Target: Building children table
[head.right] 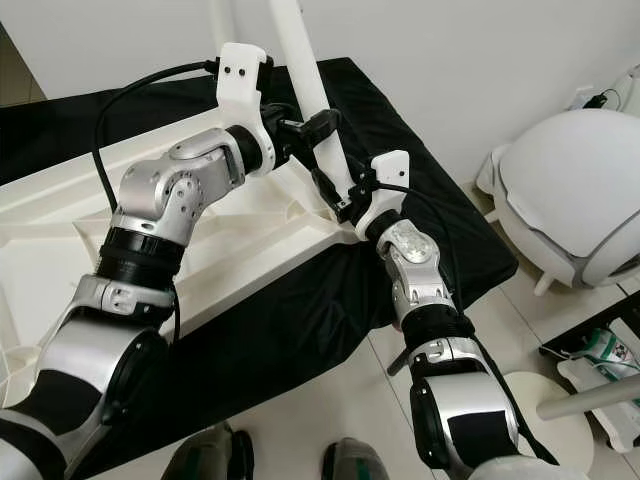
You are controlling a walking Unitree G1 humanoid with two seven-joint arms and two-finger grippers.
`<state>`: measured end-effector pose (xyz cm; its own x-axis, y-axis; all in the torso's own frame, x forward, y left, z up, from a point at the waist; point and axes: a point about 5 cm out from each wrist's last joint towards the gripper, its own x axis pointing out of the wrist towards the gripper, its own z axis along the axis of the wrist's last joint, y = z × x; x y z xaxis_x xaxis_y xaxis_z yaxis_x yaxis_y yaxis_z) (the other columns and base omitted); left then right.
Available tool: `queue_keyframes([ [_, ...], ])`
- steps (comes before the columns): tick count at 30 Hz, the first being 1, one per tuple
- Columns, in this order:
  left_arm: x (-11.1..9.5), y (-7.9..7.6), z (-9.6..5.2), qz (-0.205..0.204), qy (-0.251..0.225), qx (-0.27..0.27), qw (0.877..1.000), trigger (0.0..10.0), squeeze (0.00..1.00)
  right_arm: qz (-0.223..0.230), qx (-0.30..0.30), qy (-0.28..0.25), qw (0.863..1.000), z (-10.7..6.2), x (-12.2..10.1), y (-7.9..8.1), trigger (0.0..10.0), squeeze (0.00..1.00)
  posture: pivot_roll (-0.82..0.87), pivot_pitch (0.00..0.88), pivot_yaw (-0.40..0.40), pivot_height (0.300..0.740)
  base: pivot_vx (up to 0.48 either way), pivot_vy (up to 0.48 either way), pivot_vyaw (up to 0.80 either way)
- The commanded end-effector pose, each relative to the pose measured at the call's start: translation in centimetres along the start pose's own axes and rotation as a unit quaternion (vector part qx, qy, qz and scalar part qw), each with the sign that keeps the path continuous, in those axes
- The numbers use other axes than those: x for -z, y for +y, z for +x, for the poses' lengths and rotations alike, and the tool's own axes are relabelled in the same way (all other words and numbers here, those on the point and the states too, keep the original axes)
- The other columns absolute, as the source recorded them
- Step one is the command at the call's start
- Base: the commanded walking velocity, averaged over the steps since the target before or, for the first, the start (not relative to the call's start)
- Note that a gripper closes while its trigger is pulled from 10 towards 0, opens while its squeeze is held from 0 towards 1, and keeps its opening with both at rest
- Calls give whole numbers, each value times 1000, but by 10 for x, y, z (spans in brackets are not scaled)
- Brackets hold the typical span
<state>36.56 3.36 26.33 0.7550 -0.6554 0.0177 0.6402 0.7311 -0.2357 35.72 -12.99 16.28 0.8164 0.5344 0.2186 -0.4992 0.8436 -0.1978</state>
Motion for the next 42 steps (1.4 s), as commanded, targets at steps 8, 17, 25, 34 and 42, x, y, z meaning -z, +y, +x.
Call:
queue_keyframes([
  [8, -17, -9, 14, -31, 0, 23, 999, 10000, 0, -3, -20, 3, 1000, -6, 8, 14, 10000, 0, -70, 10, 33, 740, 0, 0, 0],
  [17, -29, -7, 23, -62, -6, 4, 998, 10000, 0, -4, -39, 1, 999, -9, 11, 27, 10000, 0, -74, 0, 33, 740, 0, 0, 0],
  [25, -48, 12, 25, -80, -15, -46, 996, 10000, 0, -13, -49, -1, 999, -8, 11, 31, 10000, 0, -76, 0, 31, 740, 0, 0, 0],
  [34, -68, 19, 21, -86, -36, -52, 994, 10000, 0, -19, -47, 4, 999, -9, 11, 29, 10000, 0, -71, 0, 27, 740, 0, 0, 0],
  [42, -79, 15, 21, -95, -60, -29, 993, 0, 0, -26, -37, 2, 999, -8, 9, 24, 10000, 0, -63, 0, 23, 740, 0, 0, 0],
])
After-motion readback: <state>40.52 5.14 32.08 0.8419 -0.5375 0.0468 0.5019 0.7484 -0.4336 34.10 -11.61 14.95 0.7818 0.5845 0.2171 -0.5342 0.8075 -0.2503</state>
